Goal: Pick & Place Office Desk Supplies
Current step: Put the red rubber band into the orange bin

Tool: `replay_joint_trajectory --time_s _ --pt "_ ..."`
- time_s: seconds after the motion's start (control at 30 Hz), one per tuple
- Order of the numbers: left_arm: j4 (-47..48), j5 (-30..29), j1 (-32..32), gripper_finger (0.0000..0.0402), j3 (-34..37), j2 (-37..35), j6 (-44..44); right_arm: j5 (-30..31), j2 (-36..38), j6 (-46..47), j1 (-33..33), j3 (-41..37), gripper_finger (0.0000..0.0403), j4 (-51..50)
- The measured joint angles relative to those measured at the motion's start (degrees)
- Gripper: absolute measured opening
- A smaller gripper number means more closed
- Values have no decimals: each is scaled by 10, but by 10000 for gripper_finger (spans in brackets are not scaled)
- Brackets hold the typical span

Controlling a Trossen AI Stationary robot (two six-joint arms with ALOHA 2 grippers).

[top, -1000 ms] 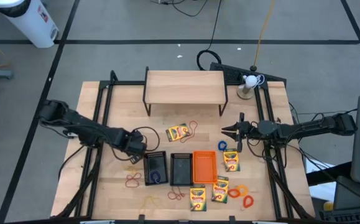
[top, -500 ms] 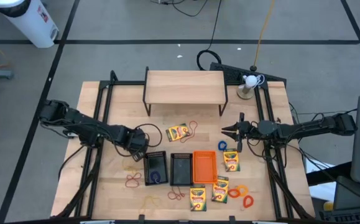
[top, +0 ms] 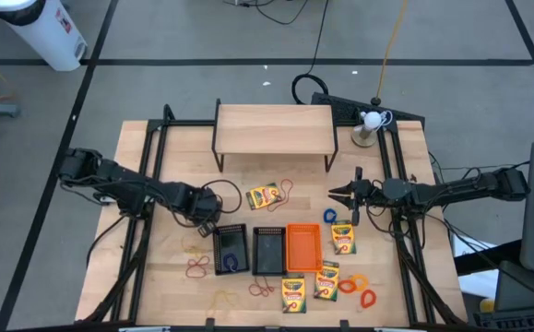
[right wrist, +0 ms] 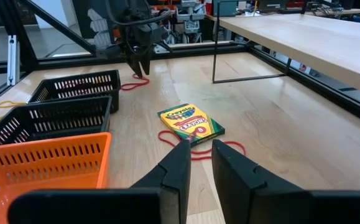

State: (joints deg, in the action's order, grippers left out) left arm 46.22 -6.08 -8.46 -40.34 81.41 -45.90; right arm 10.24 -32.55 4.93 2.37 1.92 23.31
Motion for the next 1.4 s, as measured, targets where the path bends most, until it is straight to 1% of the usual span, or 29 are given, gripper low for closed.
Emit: replay_joint_trajectory --time_s 0.47,0.67,0.9,1.2,1.4 --pt "0 16 16 99 0 0 27 0 0 4 0 0 59 0" --pt "0 35 27 99 0 0 43 0 0 4 0 0 59 0" --pt "-1 39 39 99 0 0 59 0 0 4 0 0 59 0" --pt "-4 74 57 99 0 0 79 0 0 4 0 0 59 0" --pt "-4 30 59 99 0 0 69 0 0 4 0 0 59 0"
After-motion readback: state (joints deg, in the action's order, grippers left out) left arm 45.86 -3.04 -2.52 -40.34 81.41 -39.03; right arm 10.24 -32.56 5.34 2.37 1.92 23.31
